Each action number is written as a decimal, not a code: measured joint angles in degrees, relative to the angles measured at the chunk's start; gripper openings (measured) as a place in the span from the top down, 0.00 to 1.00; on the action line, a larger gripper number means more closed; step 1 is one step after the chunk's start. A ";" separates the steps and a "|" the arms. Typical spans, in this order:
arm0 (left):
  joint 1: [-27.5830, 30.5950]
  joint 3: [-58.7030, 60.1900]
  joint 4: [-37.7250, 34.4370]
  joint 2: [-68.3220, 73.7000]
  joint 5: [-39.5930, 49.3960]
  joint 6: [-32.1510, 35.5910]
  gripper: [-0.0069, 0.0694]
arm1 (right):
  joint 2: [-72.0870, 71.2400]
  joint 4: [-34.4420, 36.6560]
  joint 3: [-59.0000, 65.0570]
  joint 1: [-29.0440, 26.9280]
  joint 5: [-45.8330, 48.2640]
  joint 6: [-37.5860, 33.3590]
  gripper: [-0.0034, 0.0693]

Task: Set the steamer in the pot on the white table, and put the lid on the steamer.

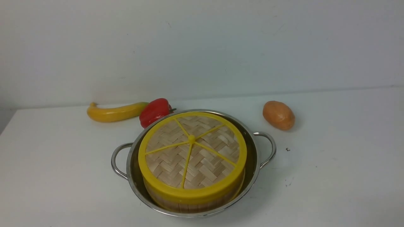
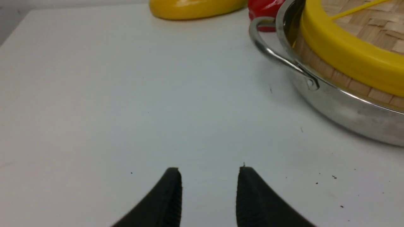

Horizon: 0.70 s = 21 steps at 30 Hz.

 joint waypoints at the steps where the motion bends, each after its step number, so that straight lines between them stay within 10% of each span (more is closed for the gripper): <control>1: 0.00 0.24 -0.34 -1.02 0.16 0.02 0.60 | 0.00 0.00 0.00 0.00 0.02 0.00 0.84; 21: 0.00 0.28 2.54 -2.57 0.09 -5.09 0.60 | 0.00 0.00 0.00 0.00 0.07 0.00 0.84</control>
